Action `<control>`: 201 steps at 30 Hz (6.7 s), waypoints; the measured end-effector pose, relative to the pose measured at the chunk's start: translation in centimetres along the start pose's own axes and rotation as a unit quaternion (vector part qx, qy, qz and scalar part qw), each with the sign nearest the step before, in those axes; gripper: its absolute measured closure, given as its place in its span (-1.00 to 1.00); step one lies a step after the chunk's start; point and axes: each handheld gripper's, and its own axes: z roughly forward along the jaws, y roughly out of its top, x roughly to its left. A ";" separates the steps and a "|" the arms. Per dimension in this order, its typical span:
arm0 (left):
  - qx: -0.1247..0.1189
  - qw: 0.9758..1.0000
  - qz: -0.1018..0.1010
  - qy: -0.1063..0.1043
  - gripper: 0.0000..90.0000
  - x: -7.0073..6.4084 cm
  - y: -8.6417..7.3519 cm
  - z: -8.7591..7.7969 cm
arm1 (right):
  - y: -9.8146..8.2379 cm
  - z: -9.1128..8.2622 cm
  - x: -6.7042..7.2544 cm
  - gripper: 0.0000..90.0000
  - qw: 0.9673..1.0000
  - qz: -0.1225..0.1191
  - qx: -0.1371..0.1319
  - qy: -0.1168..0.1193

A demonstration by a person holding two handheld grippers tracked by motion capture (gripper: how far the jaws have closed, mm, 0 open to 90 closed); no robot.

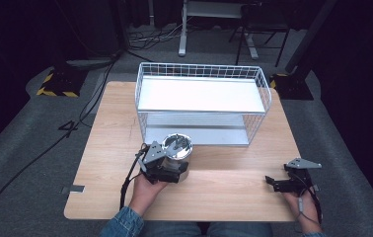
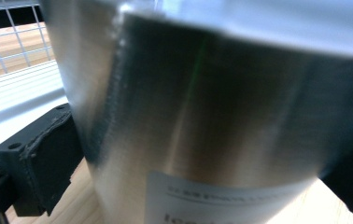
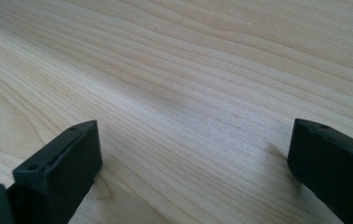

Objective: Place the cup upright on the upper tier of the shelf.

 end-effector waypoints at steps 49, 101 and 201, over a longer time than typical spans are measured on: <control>0.038 0.997 0.064 -0.012 -0.92 -1.8 3.6 -2.4 | -0.1 -0.1 0.1 -0.83 1.000 -0.005 -0.006 -0.001; -0.033 0.998 0.056 -0.005 -0.92 -0.7 21.6 -4.0 | 0.1 0.0 0.0 -0.84 1.000 -0.003 -0.004 0.002; -0.026 0.995 0.019 0.089 -1.00 5.5 26.0 7.2 | 0.1 0.0 0.1 -0.79 1.000 -0.006 -0.007 0.007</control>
